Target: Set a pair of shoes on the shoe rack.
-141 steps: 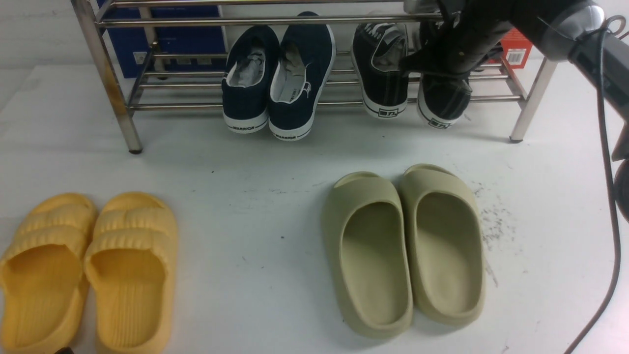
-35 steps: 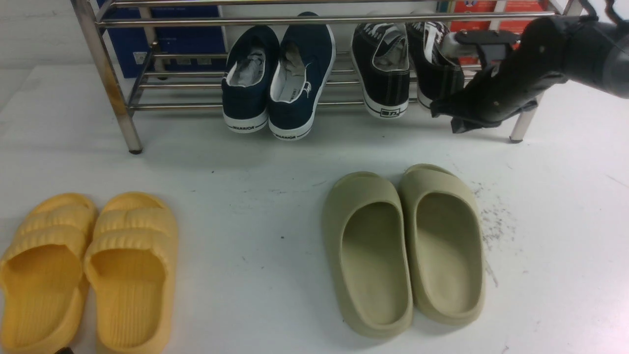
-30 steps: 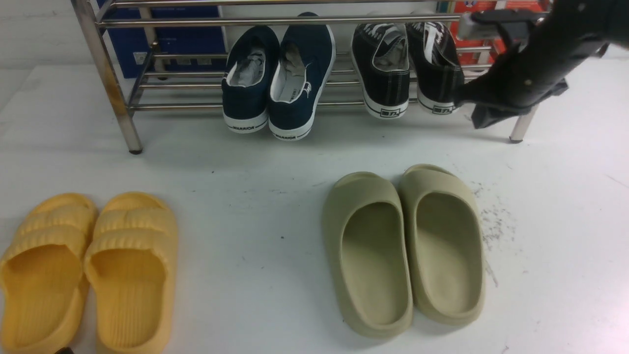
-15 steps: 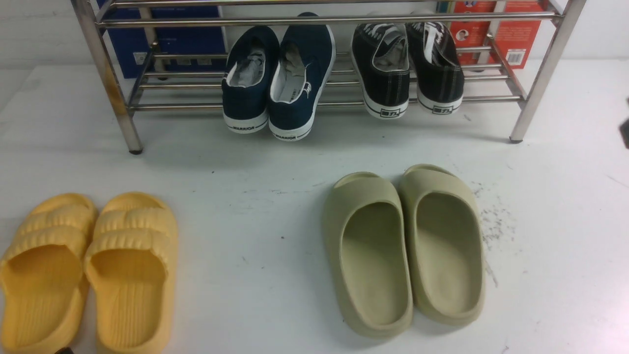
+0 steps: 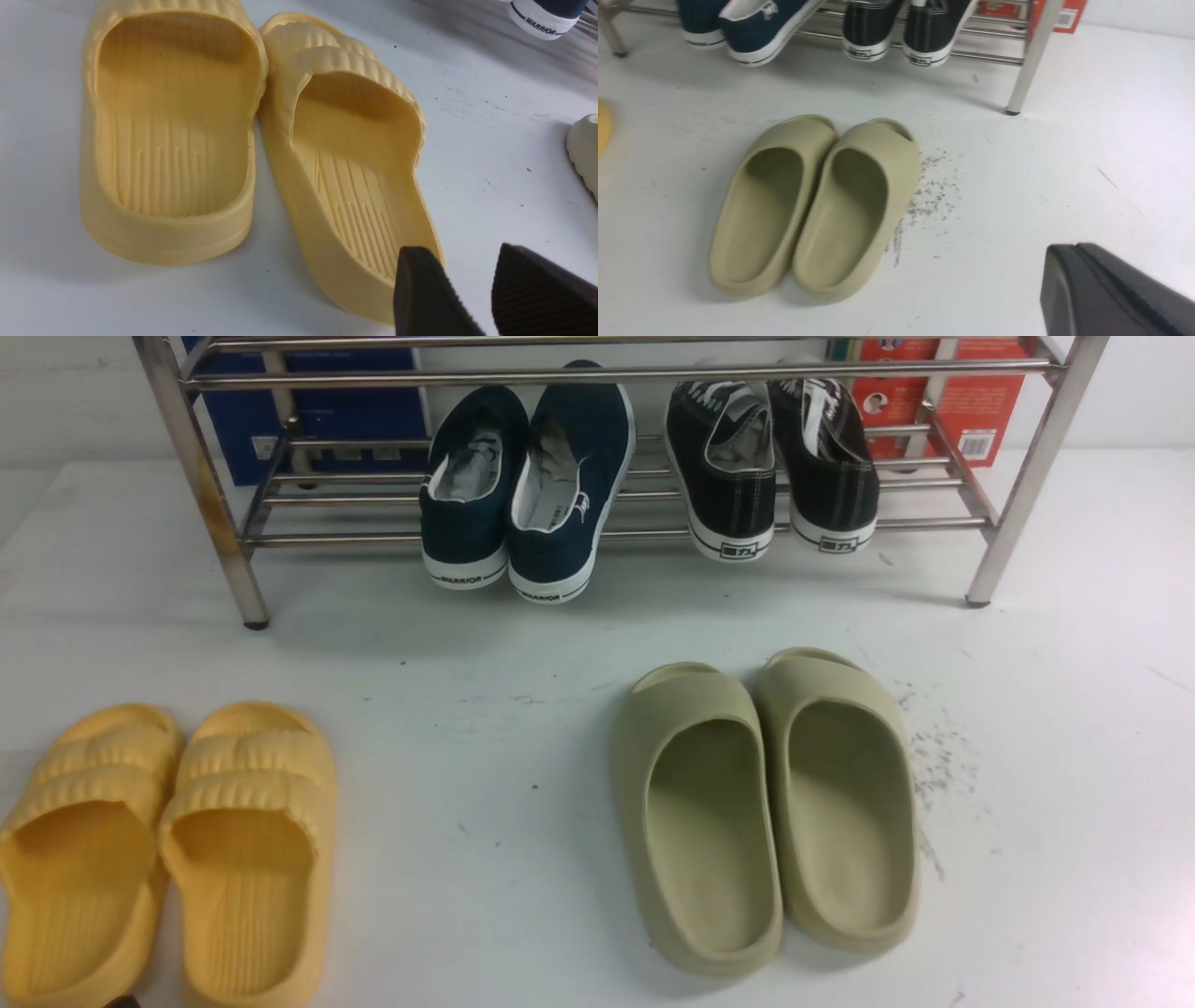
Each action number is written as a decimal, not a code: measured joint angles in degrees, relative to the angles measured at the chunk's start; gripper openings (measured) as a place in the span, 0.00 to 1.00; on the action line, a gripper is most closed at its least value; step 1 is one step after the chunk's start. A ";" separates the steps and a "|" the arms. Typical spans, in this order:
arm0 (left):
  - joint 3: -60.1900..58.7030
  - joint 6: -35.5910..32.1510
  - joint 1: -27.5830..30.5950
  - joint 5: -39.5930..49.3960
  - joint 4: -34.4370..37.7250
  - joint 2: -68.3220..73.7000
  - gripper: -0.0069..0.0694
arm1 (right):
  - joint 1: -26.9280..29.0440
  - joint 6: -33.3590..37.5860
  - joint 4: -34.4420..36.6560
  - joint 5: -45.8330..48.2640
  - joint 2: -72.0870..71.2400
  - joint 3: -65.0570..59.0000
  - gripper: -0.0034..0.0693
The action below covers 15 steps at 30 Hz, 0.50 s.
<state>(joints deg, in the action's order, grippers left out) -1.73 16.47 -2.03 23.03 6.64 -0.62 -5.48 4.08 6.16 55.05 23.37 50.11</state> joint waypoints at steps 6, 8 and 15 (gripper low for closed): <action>0.00 0.00 0.00 0.00 0.00 0.00 0.40 | 5.18 0.91 0.41 -22.90 -13.77 -27.23 0.04; 0.00 0.00 0.00 0.00 0.00 0.00 0.40 | 5.58 0.91 -0.10 -25.98 -15.59 -32.35 0.04; 0.00 0.00 0.00 0.00 0.00 0.00 0.40 | 6.00 0.86 -2.01 -32.63 -23.80 -50.85 0.04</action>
<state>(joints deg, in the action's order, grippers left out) -1.73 16.47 -2.03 23.03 6.64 -0.62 0.52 4.94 4.15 22.42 -0.43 -0.74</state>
